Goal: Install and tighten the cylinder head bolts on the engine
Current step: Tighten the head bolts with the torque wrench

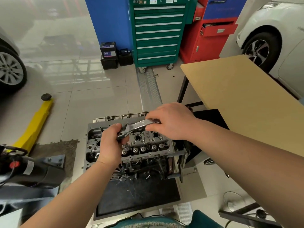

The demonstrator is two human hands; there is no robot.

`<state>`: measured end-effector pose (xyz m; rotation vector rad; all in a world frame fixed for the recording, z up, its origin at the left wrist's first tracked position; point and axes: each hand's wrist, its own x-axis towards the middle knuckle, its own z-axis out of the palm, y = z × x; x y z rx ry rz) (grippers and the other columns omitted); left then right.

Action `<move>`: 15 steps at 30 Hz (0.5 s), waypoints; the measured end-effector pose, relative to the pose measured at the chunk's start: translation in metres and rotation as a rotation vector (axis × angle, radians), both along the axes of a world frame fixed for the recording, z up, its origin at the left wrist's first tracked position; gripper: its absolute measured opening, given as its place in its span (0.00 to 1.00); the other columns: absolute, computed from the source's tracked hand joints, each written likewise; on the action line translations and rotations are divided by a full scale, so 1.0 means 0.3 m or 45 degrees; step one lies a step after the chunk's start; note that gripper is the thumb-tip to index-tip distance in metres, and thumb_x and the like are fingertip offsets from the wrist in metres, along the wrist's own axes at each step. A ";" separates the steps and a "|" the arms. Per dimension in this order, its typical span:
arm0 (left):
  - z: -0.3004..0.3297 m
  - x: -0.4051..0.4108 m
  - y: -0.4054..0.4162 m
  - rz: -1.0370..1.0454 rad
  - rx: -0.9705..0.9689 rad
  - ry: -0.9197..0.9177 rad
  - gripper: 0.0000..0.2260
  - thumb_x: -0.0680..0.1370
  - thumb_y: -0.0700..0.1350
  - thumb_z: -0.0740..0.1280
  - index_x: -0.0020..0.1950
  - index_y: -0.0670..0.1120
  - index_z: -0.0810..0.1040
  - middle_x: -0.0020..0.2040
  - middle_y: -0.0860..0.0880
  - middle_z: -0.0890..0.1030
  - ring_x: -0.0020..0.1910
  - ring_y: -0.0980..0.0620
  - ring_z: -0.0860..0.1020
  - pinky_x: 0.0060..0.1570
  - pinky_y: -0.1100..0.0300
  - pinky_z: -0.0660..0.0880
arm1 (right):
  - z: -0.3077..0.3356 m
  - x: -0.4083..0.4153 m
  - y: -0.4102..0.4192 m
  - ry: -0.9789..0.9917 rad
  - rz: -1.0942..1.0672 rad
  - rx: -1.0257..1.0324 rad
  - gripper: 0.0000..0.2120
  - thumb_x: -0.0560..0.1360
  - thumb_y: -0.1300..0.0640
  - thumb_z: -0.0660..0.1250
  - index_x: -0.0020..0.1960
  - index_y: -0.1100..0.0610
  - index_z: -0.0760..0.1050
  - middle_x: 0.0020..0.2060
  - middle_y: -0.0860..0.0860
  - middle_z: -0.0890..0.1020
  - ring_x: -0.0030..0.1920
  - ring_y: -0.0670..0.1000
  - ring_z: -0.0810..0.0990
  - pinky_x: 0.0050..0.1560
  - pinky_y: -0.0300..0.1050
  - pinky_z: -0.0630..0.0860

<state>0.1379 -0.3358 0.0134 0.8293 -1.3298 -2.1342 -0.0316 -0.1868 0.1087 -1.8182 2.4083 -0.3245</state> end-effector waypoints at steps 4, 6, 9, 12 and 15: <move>0.007 -0.026 -0.015 0.044 -0.017 -0.031 0.08 0.70 0.56 0.68 0.36 0.54 0.83 0.40 0.52 0.81 0.42 0.53 0.80 0.40 0.61 0.77 | 0.023 -0.017 -0.005 0.021 0.002 -0.054 0.17 0.78 0.32 0.61 0.57 0.40 0.80 0.36 0.37 0.74 0.42 0.46 0.75 0.39 0.45 0.61; 0.003 -0.035 -0.015 0.044 -0.027 -0.044 0.08 0.69 0.56 0.68 0.35 0.54 0.83 0.39 0.53 0.81 0.41 0.54 0.79 0.40 0.60 0.76 | 0.013 -0.022 -0.004 0.018 -0.004 -0.050 0.18 0.78 0.32 0.60 0.56 0.41 0.80 0.37 0.37 0.76 0.42 0.47 0.76 0.40 0.46 0.62; -0.011 -0.034 -0.009 -0.016 -0.117 -0.090 0.09 0.71 0.57 0.68 0.36 0.54 0.83 0.40 0.51 0.78 0.40 0.53 0.76 0.39 0.58 0.73 | -0.016 -0.038 0.010 -0.048 -0.018 -0.051 0.22 0.76 0.30 0.57 0.58 0.41 0.80 0.40 0.40 0.81 0.43 0.47 0.77 0.41 0.46 0.64; -0.013 -0.041 0.002 -0.097 -0.192 -0.136 0.12 0.72 0.59 0.67 0.40 0.53 0.84 0.43 0.49 0.79 0.42 0.53 0.77 0.41 0.59 0.76 | -0.044 -0.065 0.030 -0.129 -0.052 -0.059 0.25 0.74 0.28 0.54 0.58 0.40 0.80 0.41 0.40 0.81 0.43 0.47 0.77 0.43 0.47 0.70; -0.013 -0.042 0.024 -0.070 -0.183 -0.169 0.13 0.70 0.60 0.67 0.39 0.52 0.82 0.42 0.51 0.79 0.43 0.55 0.79 0.44 0.59 0.78 | -0.065 -0.080 0.040 -0.153 -0.055 -0.049 0.24 0.73 0.28 0.54 0.57 0.38 0.79 0.40 0.39 0.80 0.43 0.46 0.77 0.45 0.49 0.72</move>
